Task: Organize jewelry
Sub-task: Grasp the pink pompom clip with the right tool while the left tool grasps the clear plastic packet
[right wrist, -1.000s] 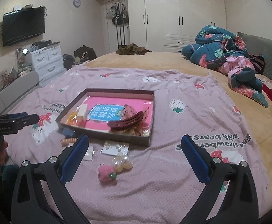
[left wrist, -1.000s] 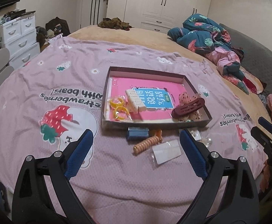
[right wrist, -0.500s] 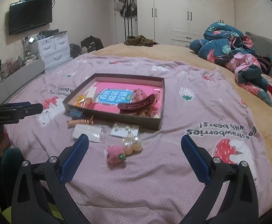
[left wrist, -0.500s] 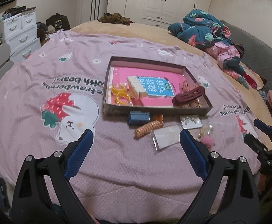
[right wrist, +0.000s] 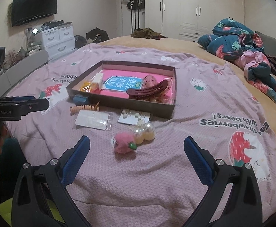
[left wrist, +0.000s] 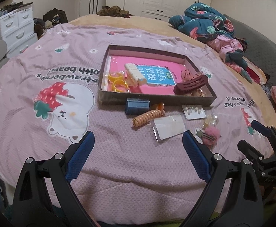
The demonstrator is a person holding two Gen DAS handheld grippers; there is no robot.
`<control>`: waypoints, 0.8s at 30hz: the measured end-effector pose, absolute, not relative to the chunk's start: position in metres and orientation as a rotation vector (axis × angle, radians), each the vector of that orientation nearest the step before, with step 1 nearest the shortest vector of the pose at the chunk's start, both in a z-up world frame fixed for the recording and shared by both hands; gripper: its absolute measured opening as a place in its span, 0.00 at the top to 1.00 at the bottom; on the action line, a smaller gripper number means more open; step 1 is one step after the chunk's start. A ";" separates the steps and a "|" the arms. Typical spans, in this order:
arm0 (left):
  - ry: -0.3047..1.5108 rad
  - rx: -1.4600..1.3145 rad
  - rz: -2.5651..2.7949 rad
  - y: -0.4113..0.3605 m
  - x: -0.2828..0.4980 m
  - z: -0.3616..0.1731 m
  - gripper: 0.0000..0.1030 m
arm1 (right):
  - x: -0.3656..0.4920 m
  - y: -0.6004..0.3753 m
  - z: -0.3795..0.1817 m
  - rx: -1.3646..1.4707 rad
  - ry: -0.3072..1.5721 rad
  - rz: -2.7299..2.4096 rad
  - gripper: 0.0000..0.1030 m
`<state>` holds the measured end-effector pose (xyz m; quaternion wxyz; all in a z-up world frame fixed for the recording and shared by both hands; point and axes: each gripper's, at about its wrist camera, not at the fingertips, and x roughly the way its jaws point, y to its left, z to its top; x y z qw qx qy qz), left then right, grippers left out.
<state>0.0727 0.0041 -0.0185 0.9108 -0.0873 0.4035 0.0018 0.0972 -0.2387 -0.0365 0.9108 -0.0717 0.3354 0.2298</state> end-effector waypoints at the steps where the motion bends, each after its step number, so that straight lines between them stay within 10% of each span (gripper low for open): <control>1: 0.836 -0.183 0.001 0.004 0.073 -0.020 0.16 | 0.098 -0.237 -0.038 -0.149 0.695 0.474 0.04; 12: 0.892 -0.213 -0.052 -0.001 0.080 -0.042 0.25 | 0.115 -0.225 -0.065 -0.113 0.766 0.502 0.05; 24: 0.961 -0.267 -0.131 -0.010 0.096 -0.066 0.42 | 0.139 -0.207 -0.083 -0.105 0.830 0.539 0.44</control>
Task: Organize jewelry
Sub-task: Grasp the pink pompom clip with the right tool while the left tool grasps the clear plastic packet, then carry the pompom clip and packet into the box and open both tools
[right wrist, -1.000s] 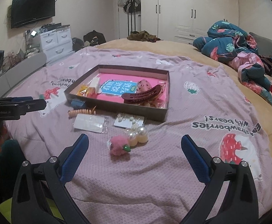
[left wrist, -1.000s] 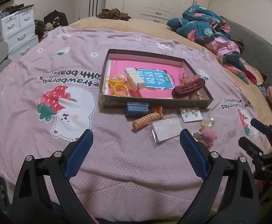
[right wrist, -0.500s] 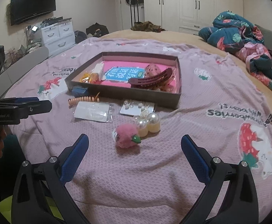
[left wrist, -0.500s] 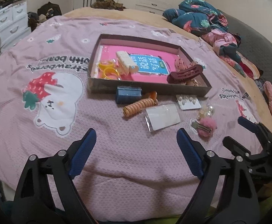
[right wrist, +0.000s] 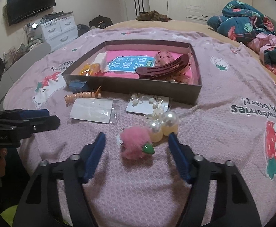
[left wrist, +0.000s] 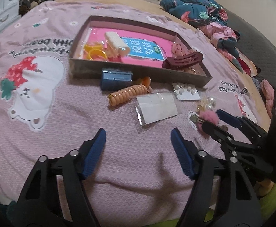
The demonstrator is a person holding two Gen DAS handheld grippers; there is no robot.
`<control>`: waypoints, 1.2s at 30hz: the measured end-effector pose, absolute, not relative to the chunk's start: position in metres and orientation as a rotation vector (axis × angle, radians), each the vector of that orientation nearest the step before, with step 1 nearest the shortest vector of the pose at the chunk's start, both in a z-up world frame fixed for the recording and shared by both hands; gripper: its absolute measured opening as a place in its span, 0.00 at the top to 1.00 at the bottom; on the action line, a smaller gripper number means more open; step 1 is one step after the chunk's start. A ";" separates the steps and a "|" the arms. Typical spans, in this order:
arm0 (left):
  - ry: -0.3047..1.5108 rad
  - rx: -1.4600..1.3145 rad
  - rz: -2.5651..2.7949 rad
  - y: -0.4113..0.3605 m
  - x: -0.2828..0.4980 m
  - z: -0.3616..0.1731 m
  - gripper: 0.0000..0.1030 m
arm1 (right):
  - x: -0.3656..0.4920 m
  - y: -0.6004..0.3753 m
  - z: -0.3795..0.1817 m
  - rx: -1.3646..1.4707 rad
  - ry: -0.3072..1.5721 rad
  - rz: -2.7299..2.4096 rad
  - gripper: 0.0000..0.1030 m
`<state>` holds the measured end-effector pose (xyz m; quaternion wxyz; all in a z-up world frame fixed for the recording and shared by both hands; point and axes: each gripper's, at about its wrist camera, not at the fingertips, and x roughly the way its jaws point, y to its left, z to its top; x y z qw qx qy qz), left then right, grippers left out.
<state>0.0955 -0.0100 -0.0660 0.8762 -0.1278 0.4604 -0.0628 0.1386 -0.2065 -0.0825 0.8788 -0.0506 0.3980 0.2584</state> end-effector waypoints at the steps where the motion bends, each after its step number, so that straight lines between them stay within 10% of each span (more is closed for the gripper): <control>1: 0.967 -0.274 -0.138 -0.011 0.098 -0.068 0.42 | 0.141 -0.205 -0.084 -0.108 0.836 0.541 0.49; 7: 0.992 -0.316 -0.166 -0.013 0.113 -0.078 0.42 | 0.144 -0.203 -0.089 -0.123 0.851 0.555 0.70; 18: 0.998 -0.370 -0.174 -0.019 0.135 -0.082 0.50 | 0.134 -0.222 -0.082 -0.102 0.820 0.580 0.71; 26: 0.991 -0.368 -0.156 -0.022 0.140 -0.080 0.80 | 0.129 -0.234 -0.072 -0.092 0.789 0.569 0.71; 36: 0.927 -0.292 -0.203 -0.036 0.118 -0.058 0.91 | 0.123 -0.234 -0.064 -0.094 0.777 0.556 0.71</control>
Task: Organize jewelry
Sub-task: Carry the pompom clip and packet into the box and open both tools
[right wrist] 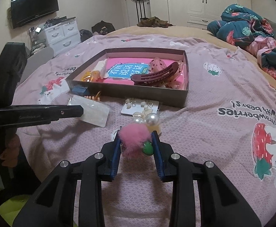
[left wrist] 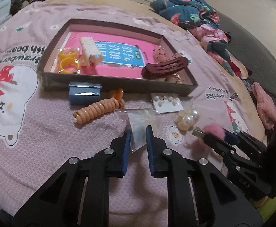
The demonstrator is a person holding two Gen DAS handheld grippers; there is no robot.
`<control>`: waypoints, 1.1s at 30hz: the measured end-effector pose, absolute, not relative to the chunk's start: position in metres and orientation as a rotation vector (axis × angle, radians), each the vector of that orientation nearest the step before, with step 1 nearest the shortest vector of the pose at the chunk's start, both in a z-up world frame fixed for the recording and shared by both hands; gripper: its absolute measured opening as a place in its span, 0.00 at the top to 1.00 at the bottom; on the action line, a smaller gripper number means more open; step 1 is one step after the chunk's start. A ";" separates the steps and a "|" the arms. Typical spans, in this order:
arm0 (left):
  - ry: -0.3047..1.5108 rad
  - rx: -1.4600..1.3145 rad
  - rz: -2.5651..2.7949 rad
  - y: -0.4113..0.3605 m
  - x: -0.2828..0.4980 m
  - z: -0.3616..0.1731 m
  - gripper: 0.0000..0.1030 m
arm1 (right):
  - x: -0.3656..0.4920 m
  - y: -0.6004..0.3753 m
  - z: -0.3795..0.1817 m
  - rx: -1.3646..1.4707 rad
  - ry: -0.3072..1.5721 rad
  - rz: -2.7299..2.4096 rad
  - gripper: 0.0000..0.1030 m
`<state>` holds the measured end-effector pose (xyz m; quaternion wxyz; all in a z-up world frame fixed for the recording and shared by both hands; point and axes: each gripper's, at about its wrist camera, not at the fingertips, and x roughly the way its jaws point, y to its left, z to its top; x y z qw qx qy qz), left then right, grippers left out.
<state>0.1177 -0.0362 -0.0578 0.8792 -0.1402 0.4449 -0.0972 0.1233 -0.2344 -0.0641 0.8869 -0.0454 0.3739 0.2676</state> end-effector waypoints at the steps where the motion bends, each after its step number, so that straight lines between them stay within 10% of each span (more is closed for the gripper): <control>1: 0.920 -0.289 -0.206 -0.036 0.115 -0.056 0.91 | 0.122 -0.234 -0.063 -0.096 0.775 0.558 0.71; 33: 0.762 -0.337 -0.165 0.007 0.136 0.001 0.95 | 0.163 -0.199 -0.030 -0.095 0.690 0.582 0.71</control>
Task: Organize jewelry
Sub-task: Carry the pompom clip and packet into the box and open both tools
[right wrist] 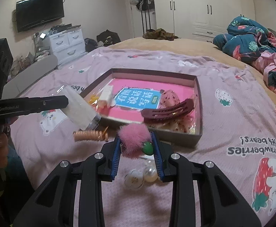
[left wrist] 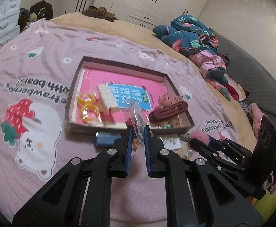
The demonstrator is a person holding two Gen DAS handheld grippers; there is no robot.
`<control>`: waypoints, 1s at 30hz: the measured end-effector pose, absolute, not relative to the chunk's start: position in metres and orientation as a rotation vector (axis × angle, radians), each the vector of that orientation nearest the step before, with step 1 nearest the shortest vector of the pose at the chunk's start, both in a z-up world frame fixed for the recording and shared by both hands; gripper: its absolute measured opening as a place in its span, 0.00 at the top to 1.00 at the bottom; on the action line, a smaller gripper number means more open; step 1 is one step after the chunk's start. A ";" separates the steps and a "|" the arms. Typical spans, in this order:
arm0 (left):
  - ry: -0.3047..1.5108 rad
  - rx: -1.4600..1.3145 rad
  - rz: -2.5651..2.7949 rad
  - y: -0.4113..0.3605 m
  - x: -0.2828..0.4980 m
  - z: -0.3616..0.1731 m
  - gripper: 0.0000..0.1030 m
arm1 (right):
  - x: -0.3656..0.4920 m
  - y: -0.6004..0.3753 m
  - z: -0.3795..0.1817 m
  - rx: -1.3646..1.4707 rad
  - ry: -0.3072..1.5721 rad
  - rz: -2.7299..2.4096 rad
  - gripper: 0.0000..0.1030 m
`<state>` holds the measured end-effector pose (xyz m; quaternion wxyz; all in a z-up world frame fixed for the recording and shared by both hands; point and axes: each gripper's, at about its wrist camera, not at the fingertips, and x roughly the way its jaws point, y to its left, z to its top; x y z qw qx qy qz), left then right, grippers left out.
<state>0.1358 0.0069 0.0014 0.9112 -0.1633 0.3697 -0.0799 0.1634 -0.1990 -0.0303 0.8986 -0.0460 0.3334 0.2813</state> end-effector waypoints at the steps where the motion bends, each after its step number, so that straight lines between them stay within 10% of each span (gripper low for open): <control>1: 0.762 -0.339 -0.166 0.006 0.139 0.002 0.95 | 0.166 -0.200 -0.030 -0.094 0.688 0.577 0.71; 30: 0.784 -0.433 -0.206 0.002 0.217 -0.035 0.94 | 0.241 -0.208 -0.037 -0.107 0.690 0.469 0.71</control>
